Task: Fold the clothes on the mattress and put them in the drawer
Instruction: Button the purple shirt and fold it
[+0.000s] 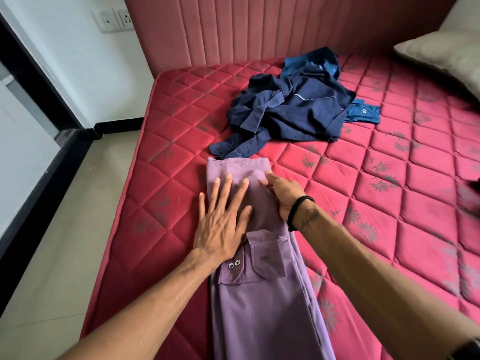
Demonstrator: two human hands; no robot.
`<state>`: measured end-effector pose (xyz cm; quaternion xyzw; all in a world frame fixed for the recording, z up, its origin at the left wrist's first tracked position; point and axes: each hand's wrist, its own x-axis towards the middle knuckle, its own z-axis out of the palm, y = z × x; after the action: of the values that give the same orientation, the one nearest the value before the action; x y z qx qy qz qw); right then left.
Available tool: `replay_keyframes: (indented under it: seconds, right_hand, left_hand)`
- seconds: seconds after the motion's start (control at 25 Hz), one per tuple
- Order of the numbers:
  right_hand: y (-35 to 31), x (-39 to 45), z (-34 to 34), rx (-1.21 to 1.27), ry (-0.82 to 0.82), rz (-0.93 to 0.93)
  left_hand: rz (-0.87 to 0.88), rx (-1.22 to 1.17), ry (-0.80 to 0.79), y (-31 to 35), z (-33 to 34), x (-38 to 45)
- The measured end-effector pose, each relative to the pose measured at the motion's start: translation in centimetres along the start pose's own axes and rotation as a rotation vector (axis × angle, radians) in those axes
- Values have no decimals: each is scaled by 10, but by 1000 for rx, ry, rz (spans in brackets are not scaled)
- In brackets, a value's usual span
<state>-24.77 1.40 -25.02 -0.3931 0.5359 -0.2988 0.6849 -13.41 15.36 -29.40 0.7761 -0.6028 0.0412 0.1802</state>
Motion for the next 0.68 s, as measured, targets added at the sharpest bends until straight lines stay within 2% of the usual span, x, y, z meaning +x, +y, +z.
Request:
replay_keyframes:
  seconds: [0.12,0.16,0.32,0.44,0.56,0.68]
  right_hand:
    - [-12,-6,5,-275,-11,-106]
    - [-14,-6,6,-262,-27,-132]
    - [-18,-7,10,156,-293,-68]
    - [-22,7,-4,282,-259,-55]
    - [-24,22,-11,210,-159,-74]
    - [-20,15,-12,118,-124,7]
  left_hand:
    - [-38,-2,-7,0,1,0]
    - [-48,-7,-7,0,2,1]
    - [-57,-19,11,0,2,-1]
    - [-48,-55,-6,1,0,0]
    - [-54,-72,-11,0,0,-1]
    - [-63,-59,-10,-1,1,-1]
